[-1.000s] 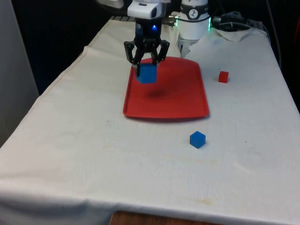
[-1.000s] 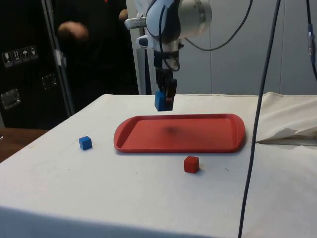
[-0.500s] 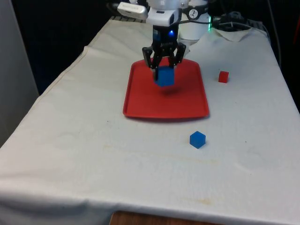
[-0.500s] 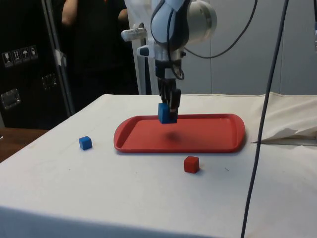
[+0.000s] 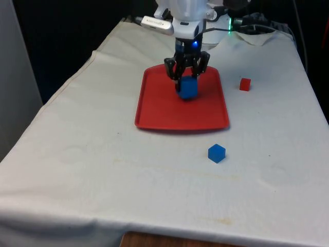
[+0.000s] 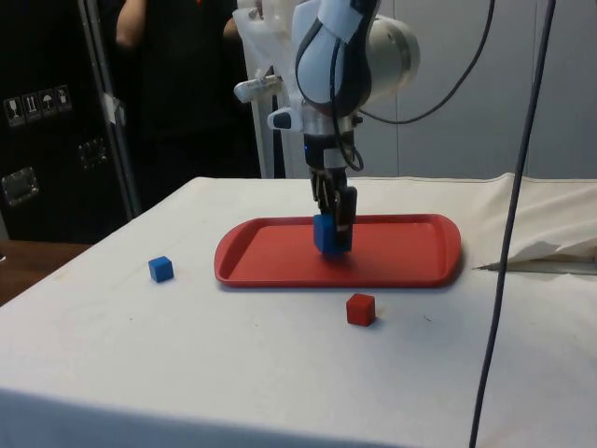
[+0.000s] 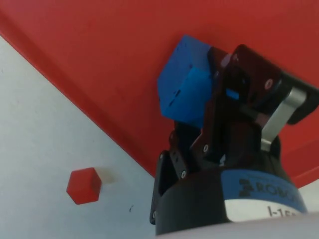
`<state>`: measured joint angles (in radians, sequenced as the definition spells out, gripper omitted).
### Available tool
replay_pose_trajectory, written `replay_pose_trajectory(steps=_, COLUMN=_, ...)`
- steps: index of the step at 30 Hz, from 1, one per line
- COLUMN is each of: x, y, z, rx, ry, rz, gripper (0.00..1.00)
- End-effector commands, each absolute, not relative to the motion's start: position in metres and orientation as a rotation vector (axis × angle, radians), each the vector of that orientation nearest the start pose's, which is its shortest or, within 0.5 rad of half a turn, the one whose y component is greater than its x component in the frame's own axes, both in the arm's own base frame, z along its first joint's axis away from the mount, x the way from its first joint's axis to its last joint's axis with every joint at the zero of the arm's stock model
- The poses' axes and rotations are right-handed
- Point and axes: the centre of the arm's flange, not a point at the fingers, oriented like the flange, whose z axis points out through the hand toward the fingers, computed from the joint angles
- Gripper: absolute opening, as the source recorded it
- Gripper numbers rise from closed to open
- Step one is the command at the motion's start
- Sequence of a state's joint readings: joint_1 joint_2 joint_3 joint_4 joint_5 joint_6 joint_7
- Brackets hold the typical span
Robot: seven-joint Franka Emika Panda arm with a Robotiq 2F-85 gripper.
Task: Pick up the largest block and place it onto the tray.
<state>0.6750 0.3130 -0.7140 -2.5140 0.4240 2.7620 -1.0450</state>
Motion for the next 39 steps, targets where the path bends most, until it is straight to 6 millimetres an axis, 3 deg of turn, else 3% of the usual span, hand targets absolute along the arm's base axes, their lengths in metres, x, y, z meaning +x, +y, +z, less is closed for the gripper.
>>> replay_pose_trajectory(steps=1, x=0.462, y=-0.0528, z=0.1942, rx=-3.046, ry=-1.006, rz=-0.032, gripper=0.0)
replay_pose_trajectory(steps=16, x=0.4634, y=-0.045, z=0.1859, rx=-3.039, ry=-1.005, rz=0.001, gripper=0.02)
replay_pose_trajectory(steps=17, x=0.4635, y=-0.045, z=0.186, rx=-3.039, ry=-1.005, rz=0.0, gripper=0.08)
replay_pose_trajectory(steps=18, x=0.4635, y=-0.0448, z=0.1867, rx=-3.038, ry=-1.006, rz=-0.004, gripper=0.26)
replay_pose_trajectory(steps=21, x=0.464, y=-0.0454, z=0.1859, rx=-3.039, ry=-1.006, rz=0.0, gripper=0.55)
replay_pose_trajectory(steps=22, x=0.4629, y=-0.0453, z=0.1869, rx=-3.038, ry=-1.005, rz=-0.005, gripper=0.55)
replay_pose_trajectory(steps=26, x=0.4631, y=-0.0451, z=0.1872, rx=-3.038, ry=-1.007, rz=-0.006, gripper=0.98)
replay_pose_trajectory(steps=39, x=0.469, y=-0.0437, z=0.194, rx=-3.03, ry=-0.999, rz=-0.03, gripper=1.0)
